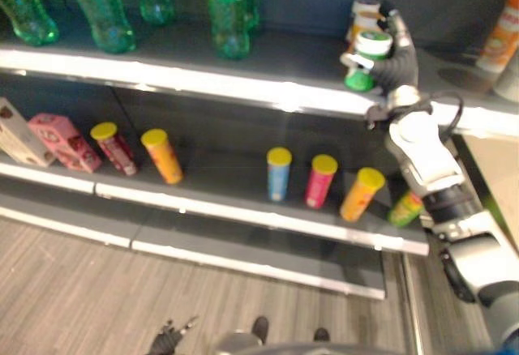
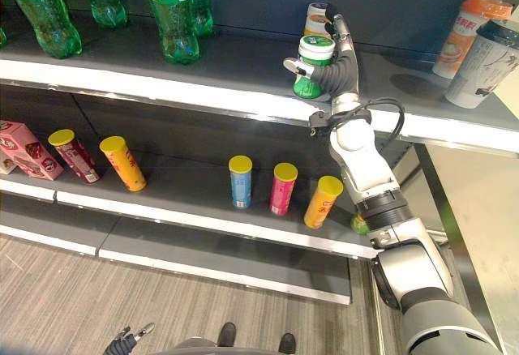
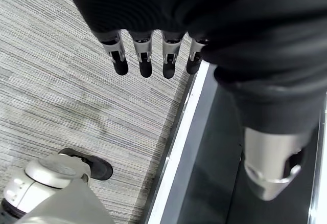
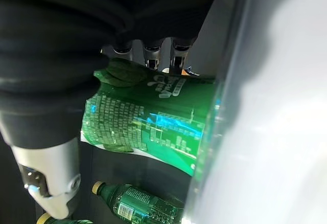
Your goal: Put the goods on the table back onto the shelves and tidy them up.
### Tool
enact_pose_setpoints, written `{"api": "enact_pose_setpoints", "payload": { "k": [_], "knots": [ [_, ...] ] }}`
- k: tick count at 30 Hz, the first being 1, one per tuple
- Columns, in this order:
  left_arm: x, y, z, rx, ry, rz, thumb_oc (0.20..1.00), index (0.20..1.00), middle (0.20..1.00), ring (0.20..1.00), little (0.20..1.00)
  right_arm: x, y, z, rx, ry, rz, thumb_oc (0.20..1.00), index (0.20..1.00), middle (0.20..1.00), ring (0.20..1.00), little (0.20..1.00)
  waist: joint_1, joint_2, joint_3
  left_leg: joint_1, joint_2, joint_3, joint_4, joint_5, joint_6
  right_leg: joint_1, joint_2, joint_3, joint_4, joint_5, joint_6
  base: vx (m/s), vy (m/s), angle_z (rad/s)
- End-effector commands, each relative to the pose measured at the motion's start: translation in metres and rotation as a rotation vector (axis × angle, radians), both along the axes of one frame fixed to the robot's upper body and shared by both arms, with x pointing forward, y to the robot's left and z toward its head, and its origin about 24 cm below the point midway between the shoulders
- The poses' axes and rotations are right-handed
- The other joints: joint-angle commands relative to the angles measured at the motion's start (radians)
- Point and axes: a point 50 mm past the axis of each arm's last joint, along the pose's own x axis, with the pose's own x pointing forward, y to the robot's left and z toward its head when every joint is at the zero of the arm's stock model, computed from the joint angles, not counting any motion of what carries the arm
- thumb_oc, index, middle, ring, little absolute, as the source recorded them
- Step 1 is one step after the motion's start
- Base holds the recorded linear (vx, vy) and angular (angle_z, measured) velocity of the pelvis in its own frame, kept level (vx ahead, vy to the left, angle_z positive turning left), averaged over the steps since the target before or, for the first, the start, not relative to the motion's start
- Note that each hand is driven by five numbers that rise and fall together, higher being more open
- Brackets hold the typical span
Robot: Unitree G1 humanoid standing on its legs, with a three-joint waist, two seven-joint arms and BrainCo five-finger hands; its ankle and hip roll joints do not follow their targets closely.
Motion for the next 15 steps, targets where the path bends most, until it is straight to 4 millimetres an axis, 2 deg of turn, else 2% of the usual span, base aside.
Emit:
{"api": "enact_pose_setpoints", "payload": {
  "k": [1, 4, 7, 10, 11, 12, 13, 14, 15],
  "knots": [
    [0.028, 0.011, 0.007, 0.046, -0.057, -0.041, 1.000, 1.000, 1.000, 1.000, 1.000, 0.009, 0.005, 0.037, -0.031, -0.076, -0.023, 1.000, 1.000, 1.000, 1.000, 1.000, 0.049, -0.016, 0.050, 0.035, 0.083, -0.092, 0.000, -0.096, -0.057, 0.072, -0.076, -0.017, 0.010, -0.061, 0.048, 0.00, 0.000, 0.00],
    [0.029, 0.010, 0.007, 0.045, -0.058, -0.041, 1.000, 1.000, 1.000, 1.000, 1.000, 0.004, 0.005, 0.041, -0.017, -0.108, -0.014, 1.000, 1.000, 1.000, 1.000, 1.000, 0.046, -0.015, 0.050, 0.034, 0.084, -0.091, 0.000, -0.096, -0.057, 0.070, -0.076, -0.015, 0.010, -0.061, 0.048, 0.00, 0.000, 0.00],
    [0.031, 0.009, 0.007, 0.047, -0.063, -0.040, 1.000, 1.000, 1.000, 1.000, 1.000, -0.011, 0.000, 0.062, -0.052, -0.240, -0.051, 1.000, 1.000, 1.000, 1.000, 1.000, 0.041, -0.014, 0.050, 0.035, 0.085, -0.089, 0.000, -0.097, -0.056, 0.068, -0.076, -0.012, 0.010, -0.062, 0.049, 0.00, 0.000, 0.00],
    [0.032, 0.008, 0.008, 0.049, -0.071, -0.029, 1.000, 1.000, 1.000, 1.000, 1.000, -0.044, -0.016, 0.086, -0.104, -0.453, -0.158, 1.000, 1.000, 1.000, 1.000, 1.000, 0.024, -0.011, 0.049, 0.037, 0.085, -0.083, 0.000, -0.103, -0.053, 0.066, -0.077, -0.008, 0.010, -0.062, 0.053, 0.00, 0.026, 0.04],
    [0.032, 0.006, 0.007, 0.051, -0.071, -0.025, 1.000, 1.000, 1.000, 1.000, 1.000, -0.066, -0.027, 0.088, -0.111, -0.548, -0.213, 1.000, 1.000, 1.000, 1.000, 1.000, 0.011, -0.010, 0.046, 0.036, 0.083, -0.080, 0.000, -0.098, -0.050, 0.063, -0.080, -0.005, 0.010, -0.056, 0.055, 0.01, 0.036, 0.03],
    [0.032, 0.007, 0.007, 0.053, -0.068, -0.026, 1.000, 1.000, 1.000, 1.000, 1.000, -0.067, -0.028, 0.087, -0.111, -0.546, -0.214, 1.000, 1.000, 1.000, 1.000, 1.000, 0.013, -0.011, 0.044, 0.041, 0.086, -0.079, 0.000, -0.107, -0.050, 0.068, -0.077, -0.005, 0.010, -0.064, 0.055, -0.02, 0.039, 0.18],
    [0.033, 0.006, 0.007, 0.053, -0.072, -0.023, 1.000, 1.000, 1.000, 1.000, 1.000, -0.076, -0.037, 0.087, -0.101, -0.580, -0.244, 1.000, 1.000, 1.000, 1.000, 1.000, 0.002, -0.012, 0.045, 0.038, 0.085, -0.076, 0.002, -0.102, -0.049, 0.065, -0.079, -0.002, 0.010, -0.057, 0.056, 0.00, 0.024, 0.29],
    [0.032, 0.007, 0.007, 0.052, -0.066, -0.014, 1.000, 1.000, 1.000, 1.000, 1.000, -0.093, -0.049, 0.081, -0.046, -0.609, -0.225, 1.000, 1.000, 1.000, 1.000, 1.000, -0.014, -0.019, 0.046, 0.034, 0.088, -0.071, 0.030, -0.114, -0.050, 0.065, -0.079, 0.009, 0.010, -0.059, 0.056, -0.05, 0.016, 0.21],
    [0.032, 0.008, 0.007, 0.053, -0.070, -0.009, 1.000, 1.000, 1.000, 1.000, 1.000, -0.100, -0.053, 0.080, -0.014, -0.629, -0.209, 1.000, 1.000, 1.000, 1.000, 1.000, -0.020, -0.029, 0.053, 0.015, 0.089, -0.066, 0.078, -0.131, -0.055, 0.063, -0.081, 0.018, 0.012, -0.058, 0.055, -0.05, -0.018, -0.02]
  ]
}}
